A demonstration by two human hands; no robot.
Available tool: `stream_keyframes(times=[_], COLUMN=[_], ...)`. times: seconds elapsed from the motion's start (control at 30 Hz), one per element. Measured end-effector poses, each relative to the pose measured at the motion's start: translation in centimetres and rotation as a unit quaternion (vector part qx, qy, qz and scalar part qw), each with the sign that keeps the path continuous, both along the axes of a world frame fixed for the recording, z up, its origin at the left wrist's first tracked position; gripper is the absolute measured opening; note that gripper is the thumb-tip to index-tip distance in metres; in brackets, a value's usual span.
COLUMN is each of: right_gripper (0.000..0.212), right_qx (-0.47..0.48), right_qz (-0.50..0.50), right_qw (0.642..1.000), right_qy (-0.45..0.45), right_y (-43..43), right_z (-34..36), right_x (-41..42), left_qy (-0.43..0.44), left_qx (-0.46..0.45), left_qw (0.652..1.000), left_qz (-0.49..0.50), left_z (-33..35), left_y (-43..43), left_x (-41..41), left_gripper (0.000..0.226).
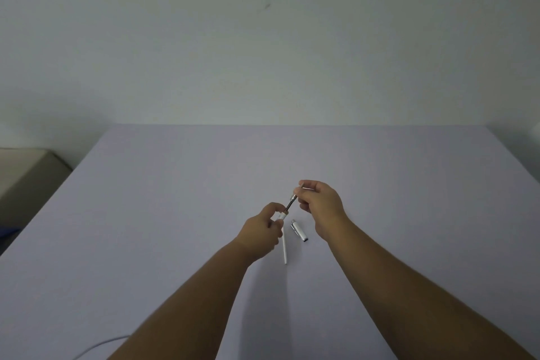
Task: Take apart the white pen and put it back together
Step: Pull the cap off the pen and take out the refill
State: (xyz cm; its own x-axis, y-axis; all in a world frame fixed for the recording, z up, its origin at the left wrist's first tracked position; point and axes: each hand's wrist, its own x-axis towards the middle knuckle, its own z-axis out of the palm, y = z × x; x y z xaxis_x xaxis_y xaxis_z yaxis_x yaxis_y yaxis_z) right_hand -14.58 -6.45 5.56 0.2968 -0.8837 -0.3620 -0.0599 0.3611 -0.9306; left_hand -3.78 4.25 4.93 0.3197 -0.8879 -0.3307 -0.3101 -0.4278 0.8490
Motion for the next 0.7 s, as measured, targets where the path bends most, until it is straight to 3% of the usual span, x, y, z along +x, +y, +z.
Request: stream_keyframes(times=[0.13,0.23,0.33,0.43,0.57,0.7], right_gripper=[0.010,0.012,0.011,0.018,0.021,0.019], right_qx=[-0.019,-0.054,-0.055,-0.071,-0.109,-0.119], right_qz=[-0.060,-0.123,-0.002,0.113,0.135,0.138], right_qw=[0.998,0.986,0.969,0.926,0.901,0.900], right_qy=[0.019,0.102,0.240,0.352,0.398,0.395], right_y=[-0.7,-1.4,-1.0,-0.2,0.2,0.2], right_z=[-0.6,-2.1,-4.5,-7.3,-9.2,-9.7], right_x=[0.3,-0.4,-1.6,-2.8,-3.7,-3.9], left_qy=[0.021,0.028,0.028,0.030,0.031,0.035], left_qx=[0.017,0.032,0.044,0.058,0.072,0.080], left_qw=[1.000,0.999,0.999,0.998,0.997,0.996], left_qz=[0.005,0.007,0.009,0.010,0.007,0.005], left_z=[-0.6,-1.1,-1.8,-2.6,-3.5,-4.1], left_y=[0.2,0.2,0.1,-0.1,-0.1,-0.2], left_x=[0.3,0.5,0.6,0.4,0.3,0.2], left_gripper=[0.019,0.019,0.020,0.020,0.022,0.024])
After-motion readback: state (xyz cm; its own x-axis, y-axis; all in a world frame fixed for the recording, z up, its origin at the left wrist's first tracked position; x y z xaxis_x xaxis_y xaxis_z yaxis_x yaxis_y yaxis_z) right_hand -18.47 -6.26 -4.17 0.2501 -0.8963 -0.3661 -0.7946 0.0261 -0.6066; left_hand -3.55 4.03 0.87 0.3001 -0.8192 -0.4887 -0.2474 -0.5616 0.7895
